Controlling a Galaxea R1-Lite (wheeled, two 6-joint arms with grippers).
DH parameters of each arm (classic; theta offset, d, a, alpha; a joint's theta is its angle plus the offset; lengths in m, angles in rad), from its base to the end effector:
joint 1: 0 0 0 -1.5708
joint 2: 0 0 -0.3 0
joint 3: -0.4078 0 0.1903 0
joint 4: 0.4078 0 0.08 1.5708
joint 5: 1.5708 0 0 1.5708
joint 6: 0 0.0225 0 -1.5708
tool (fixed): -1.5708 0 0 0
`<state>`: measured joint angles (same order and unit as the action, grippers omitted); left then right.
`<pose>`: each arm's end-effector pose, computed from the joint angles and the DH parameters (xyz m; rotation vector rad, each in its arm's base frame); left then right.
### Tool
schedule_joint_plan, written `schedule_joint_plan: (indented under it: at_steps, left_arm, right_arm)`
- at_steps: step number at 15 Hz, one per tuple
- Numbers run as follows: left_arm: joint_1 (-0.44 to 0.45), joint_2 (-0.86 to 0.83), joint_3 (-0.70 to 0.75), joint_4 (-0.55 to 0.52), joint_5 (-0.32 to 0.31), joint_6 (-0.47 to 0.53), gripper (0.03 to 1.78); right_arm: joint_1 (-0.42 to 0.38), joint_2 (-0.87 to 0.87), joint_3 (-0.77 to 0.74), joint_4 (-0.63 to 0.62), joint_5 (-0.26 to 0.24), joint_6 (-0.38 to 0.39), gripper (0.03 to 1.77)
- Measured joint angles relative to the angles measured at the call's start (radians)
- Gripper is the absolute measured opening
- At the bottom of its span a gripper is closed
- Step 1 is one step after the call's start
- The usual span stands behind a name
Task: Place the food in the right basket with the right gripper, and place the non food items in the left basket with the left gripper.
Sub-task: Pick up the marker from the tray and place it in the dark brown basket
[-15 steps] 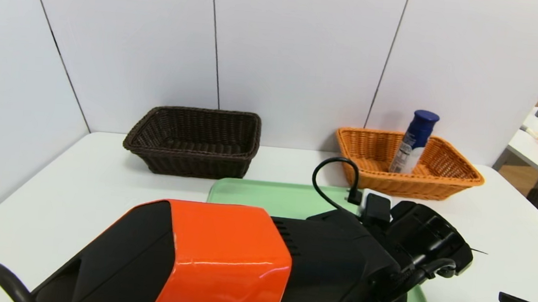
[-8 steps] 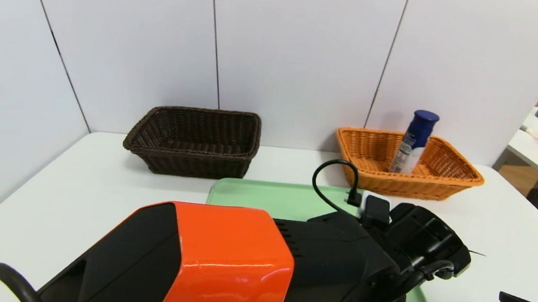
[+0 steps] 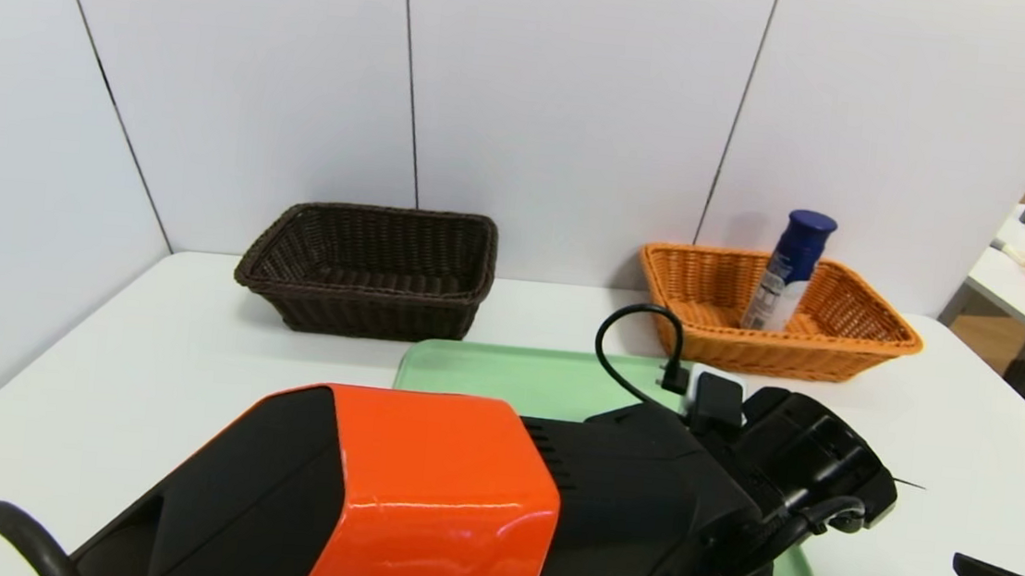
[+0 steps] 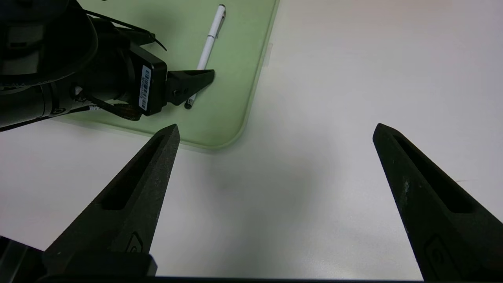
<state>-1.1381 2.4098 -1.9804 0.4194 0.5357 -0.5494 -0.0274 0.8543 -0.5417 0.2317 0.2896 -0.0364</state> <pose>0.2113 -0.4301 0.1218 0.1197 0.6961 -0.3809 0.0794 0.0043 0.1917 0.0508 0.5341 0.2654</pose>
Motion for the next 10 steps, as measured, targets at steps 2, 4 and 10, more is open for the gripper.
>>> schedule_joint_plan:
  at_steps: [2, 4, 10]
  left_arm:
    - [0.0, -0.001, 0.0, -0.001, 0.0, 0.013, 1.69]
    - [0.0, -0.003, 0.0, -0.002, 0.001, 0.032, 1.69]
    - [-0.001, -0.008, 0.0, -0.002, 0.0, 0.039, 1.69]
  right_arm:
    - [-0.001, 0.002, -0.002, -0.005, 0.0, 0.0, 1.7]
    - [-0.002, 0.004, -0.007, -0.005, 0.001, 0.0, 1.7]
    - [-0.002, 0.01, -0.009, -0.005, 0.001, 0.0, 1.7]
